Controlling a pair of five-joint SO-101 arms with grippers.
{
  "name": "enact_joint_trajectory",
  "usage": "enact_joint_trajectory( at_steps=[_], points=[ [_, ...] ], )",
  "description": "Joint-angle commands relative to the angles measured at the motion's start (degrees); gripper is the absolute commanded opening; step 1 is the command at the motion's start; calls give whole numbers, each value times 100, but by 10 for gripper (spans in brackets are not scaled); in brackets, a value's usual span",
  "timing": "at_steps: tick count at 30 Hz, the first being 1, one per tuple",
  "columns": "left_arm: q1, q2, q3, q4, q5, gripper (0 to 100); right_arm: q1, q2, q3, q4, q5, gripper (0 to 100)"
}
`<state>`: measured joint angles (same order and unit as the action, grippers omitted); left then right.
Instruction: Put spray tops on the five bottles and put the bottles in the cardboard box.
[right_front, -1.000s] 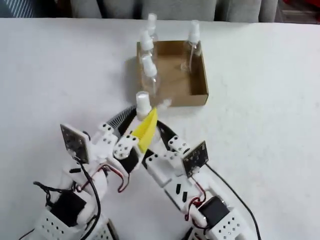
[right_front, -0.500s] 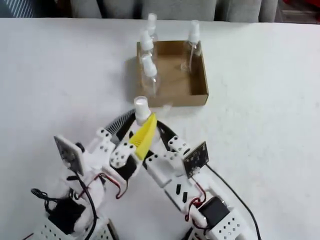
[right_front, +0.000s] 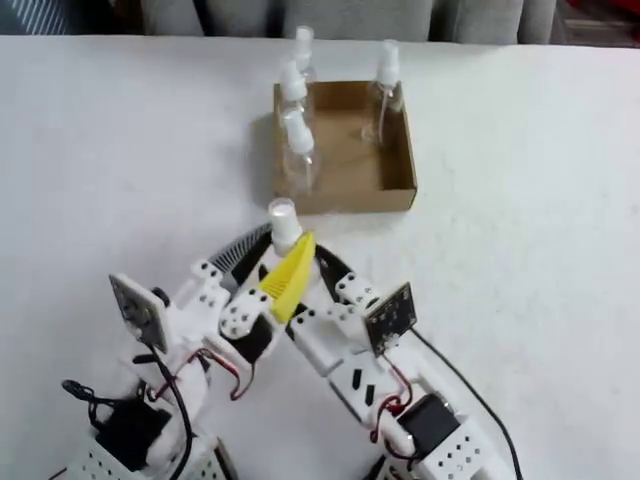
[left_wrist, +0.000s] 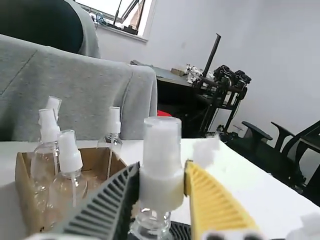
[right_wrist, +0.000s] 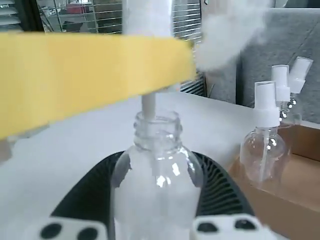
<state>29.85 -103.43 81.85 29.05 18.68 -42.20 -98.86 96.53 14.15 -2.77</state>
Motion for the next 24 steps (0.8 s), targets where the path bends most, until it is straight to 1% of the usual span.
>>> enact_joint_trajectory(
  at_steps=[1,5,11,16,20,24],
  points=[
    [92,-136,-70,9,0,238,4,-57,53,22,-9,15],
    [92,-136,-88,79,0,241,4,-66,53,57,-9,15],
    [127,-136,-536,1099,-44,245,4,-92,53,57,-9,15],
    [92,-136,-642,1240,-53,245,4,-92,53,48,-9,15],
    [119,-136,-1002,1248,-44,245,4,-84,53,48,-9,15],
    [127,-136,-1468,1829,-44,245,4,-66,53,48,-9,15]
  ],
)
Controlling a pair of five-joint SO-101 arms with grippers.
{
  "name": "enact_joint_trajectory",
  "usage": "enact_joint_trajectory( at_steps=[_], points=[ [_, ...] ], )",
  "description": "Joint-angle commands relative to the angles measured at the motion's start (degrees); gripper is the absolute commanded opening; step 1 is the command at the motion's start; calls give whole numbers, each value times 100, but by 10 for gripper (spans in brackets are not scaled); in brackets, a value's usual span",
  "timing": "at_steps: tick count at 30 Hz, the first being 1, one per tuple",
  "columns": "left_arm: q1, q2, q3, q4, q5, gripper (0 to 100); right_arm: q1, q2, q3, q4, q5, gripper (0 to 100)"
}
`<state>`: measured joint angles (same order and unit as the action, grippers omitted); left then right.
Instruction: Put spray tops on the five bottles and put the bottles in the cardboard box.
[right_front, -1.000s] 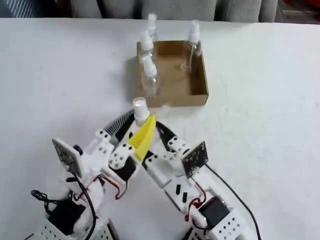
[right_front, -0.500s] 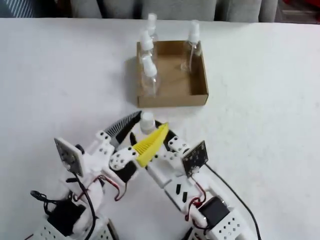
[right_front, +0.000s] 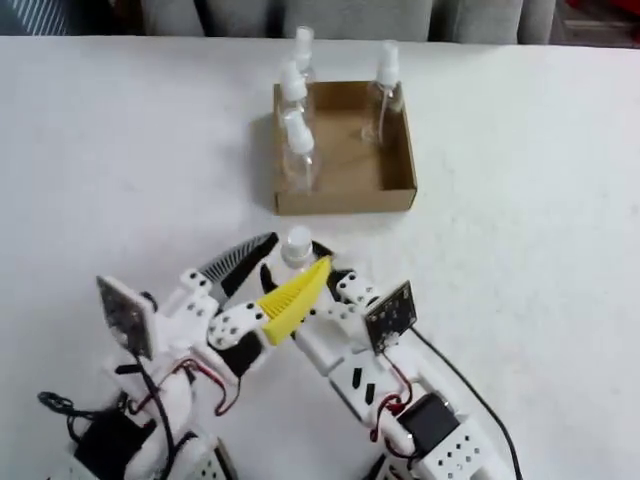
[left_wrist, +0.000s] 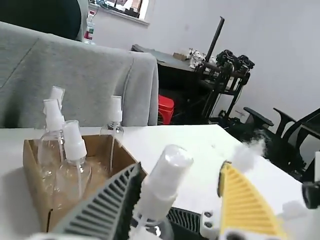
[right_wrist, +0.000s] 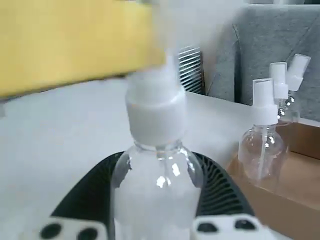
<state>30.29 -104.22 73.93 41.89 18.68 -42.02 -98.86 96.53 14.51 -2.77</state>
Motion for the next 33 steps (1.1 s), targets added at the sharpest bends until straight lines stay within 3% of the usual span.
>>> enact_joint_trajectory(
  at_steps=[1,6,11,18,23,25,33],
  points=[
    [92,-57,-835,756,-44,244,-13,-66,53,13,-9,15],
    [92,-57,-1538,1785,-44,241,-13,-57,53,13,-9,15],
    [13,-57,-1635,2127,-53,241,-13,-57,53,13,-9,15],
    [-1314,-57,-1556,2110,-53,225,251,-84,53,13,-9,15],
    [-2132,-57,-949,1635,-53,23,295,-75,53,13,-9,15],
    [-2431,-57,-633,1451,-53,41,303,-66,53,13,-9,15],
    [-2703,-57,721,1327,-53,24,505,-92,53,13,0,15]
  ],
)
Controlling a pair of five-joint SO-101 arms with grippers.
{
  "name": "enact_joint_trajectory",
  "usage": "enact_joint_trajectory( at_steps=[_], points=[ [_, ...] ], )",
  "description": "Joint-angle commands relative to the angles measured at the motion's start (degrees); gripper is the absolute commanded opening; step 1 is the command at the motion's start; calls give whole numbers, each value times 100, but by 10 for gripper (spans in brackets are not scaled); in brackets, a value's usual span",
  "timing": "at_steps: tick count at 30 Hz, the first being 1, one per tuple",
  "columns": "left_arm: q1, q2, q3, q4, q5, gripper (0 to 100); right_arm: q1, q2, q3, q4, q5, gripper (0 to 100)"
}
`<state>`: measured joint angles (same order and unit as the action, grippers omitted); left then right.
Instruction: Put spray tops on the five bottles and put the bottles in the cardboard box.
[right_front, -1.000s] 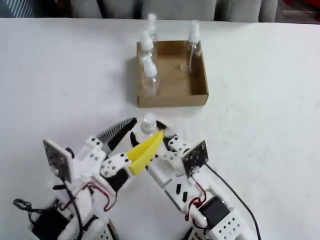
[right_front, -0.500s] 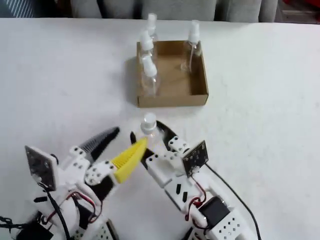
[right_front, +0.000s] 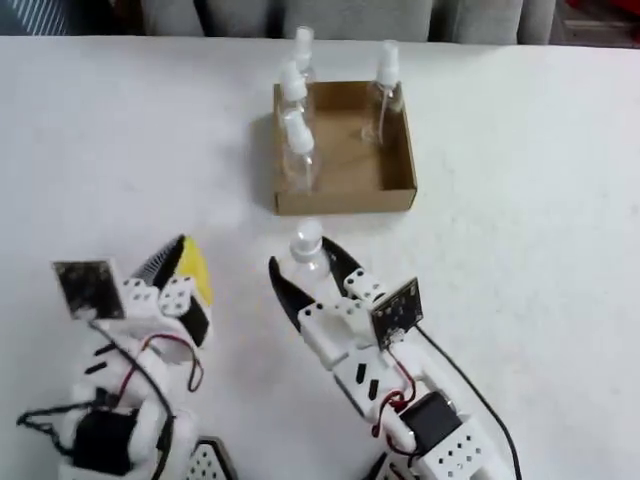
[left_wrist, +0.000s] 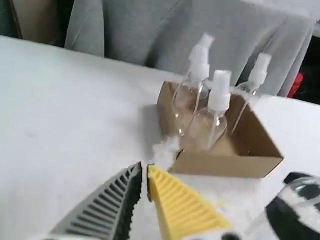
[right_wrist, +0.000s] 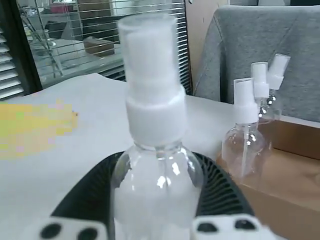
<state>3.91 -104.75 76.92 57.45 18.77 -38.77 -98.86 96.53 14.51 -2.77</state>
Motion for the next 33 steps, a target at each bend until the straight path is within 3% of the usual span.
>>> enact_joint_trajectory(
  at_steps=[1,6,13,20,27,33],
  points=[
    [-57,-4,571,-229,-62,23,251,-92,53,4,0,15],
    [-40,-4,1143,-255,-62,23,585,-92,26,-31,0,15],
    [-66,-4,2004,-932,-62,23,1209,-92,26,-453,-9,15],
    [48,-4,1785,-905,-9,23,1314,-13,-220,-892,-53,15],
    [1279,-4,651,26,396,23,1077,1534,-1459,-910,-114,15],
    [2448,-13,176,105,378,23,1095,3064,-2462,-1464,-466,15]
  ],
)
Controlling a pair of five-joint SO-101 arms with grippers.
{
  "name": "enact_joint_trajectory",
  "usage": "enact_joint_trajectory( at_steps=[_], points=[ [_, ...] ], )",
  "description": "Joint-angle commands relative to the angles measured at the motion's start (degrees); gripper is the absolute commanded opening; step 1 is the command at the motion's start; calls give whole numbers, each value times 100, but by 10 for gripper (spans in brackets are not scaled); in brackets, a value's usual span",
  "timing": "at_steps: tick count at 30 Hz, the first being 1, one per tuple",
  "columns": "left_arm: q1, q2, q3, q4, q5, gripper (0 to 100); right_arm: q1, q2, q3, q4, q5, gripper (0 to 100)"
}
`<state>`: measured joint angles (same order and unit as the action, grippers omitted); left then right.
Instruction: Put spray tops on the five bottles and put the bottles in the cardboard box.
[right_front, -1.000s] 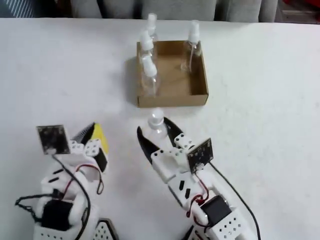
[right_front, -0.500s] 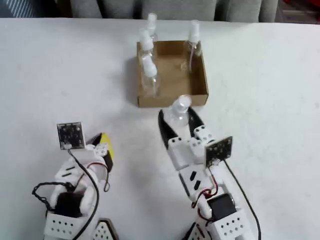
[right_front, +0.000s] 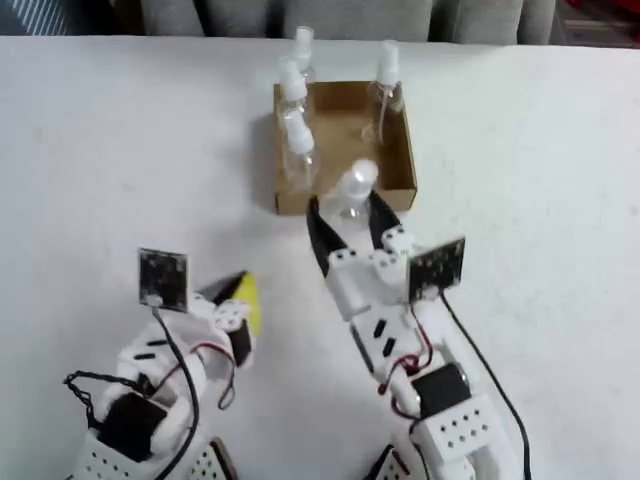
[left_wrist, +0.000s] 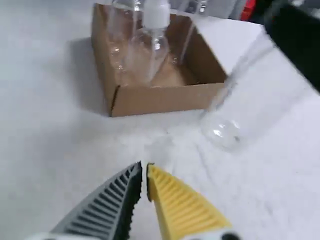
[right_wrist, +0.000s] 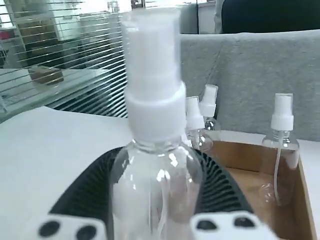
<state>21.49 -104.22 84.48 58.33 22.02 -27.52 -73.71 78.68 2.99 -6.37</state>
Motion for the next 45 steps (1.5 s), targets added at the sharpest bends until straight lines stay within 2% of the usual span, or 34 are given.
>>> enact_joint_trajectory(
  at_steps=[1,6,9,15,21,29,37,45],
  points=[
    [884,-66,-642,9,53,23,-31,734,-818,-374,-105,15],
    [2070,-66,-756,-255,53,23,-84,1393,-1380,-514,-105,15],
    [2343,-66,-756,-484,44,23,-233,1499,-1495,-470,-114,15],
    [2325,-57,-255,-1240,26,23,-629,1077,-1477,330,-114,15],
    [1657,-57,211,-1960,35,23,-664,136,-1477,1604,-70,15],
    [1525,-57,220,-1943,35,23,-673,-470,-1477,2580,-79,15],
    [1525,-57,484,-1987,26,23,-681,-1112,-1512,3020,-62,15],
    [1200,-57,501,-1987,26,23,-1051,-1420,-1503,3503,-53,15]
  ],
)
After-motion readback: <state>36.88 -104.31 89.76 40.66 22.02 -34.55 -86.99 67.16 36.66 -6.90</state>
